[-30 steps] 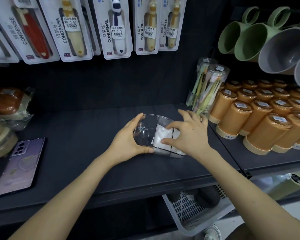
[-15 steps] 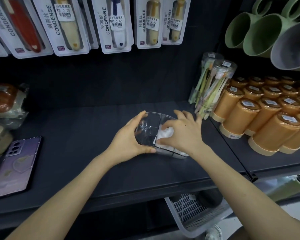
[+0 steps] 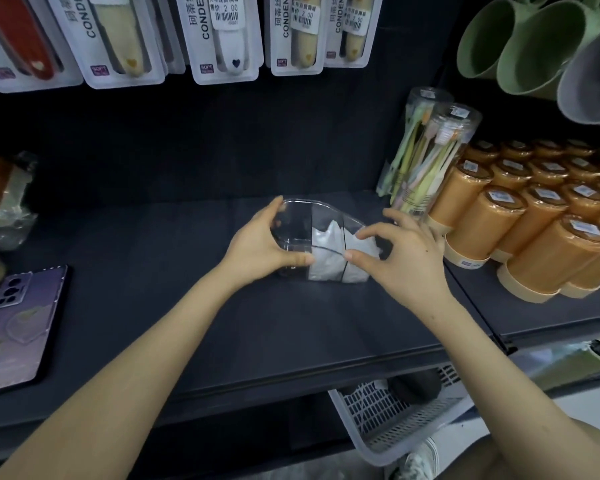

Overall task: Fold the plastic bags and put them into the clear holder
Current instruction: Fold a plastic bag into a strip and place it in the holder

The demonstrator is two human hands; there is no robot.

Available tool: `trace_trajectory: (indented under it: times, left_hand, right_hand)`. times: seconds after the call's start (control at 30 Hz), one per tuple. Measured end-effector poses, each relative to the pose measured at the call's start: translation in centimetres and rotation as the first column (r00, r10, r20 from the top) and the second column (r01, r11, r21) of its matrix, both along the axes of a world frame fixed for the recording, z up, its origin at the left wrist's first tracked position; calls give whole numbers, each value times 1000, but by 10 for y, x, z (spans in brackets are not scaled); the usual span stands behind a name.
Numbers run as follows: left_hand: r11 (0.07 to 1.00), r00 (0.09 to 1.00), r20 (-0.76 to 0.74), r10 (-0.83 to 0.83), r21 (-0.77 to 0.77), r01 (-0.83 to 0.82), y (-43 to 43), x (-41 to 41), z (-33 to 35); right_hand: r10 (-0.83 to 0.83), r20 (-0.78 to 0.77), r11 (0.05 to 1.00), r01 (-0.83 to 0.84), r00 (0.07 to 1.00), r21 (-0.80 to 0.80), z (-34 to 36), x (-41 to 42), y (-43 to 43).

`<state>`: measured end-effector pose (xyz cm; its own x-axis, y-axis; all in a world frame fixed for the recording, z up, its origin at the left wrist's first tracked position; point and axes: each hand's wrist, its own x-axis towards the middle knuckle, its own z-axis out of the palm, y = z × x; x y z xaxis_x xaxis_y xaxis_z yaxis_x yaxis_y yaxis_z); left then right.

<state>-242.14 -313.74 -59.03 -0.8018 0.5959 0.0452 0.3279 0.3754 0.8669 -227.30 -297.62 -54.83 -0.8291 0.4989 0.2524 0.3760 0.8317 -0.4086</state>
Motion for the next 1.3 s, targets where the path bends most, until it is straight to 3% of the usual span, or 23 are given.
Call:
trace_trajectory:
  times: [0.13,0.3,0.43,0.53,0.63,0.73,1.0,1.07,1.17,1.3]
  left_hand:
    - [1000,1000,26,5,-28,-5,12,-20,7]
    - [994,995,-47,85,-62,-88,5,-14,15]
    - [982,953,-285,107,-119,-146,-46,26,7]
    - [961,918,-397,17,-247,-124,-94,66,-7]
    - [925,881,-474,-6,-336,-175,-133,97,-25]
    - [869,842,-539,-8,-420,-261,-164,109,-42]
    - [779,747,-664,22,-457,-429,-175,113,-55]
    - [781,730,-683,31,-439,-444,-174,112,-58]
    - [786,696,-717,38,-409,-464,-175,111,-62]
    - [791,689,-724,37,-401,-463,-174,110,-61]
  right_hand:
    - [-18,7,1000,18,1000,9,-3,20,0]
    - [24,-25,999,-25,999,-27,-14,49,-16]
    - [154,-97,952,-174,983,-253,-28,84,-50]
    - [286,40,851,-235,957,-469,-51,107,-81]
    - [479,259,775,-266,839,-574,-97,122,-108]
    - [545,508,804,-243,667,-543,-168,134,-120]
    - [468,776,865,-40,423,-500,-307,148,-135]
    - [426,812,896,-67,399,-438,-329,152,-142]
    - [369,817,916,-22,443,-401,-354,160,-149]
    - [328,862,932,15,386,-361,-373,169,-156]
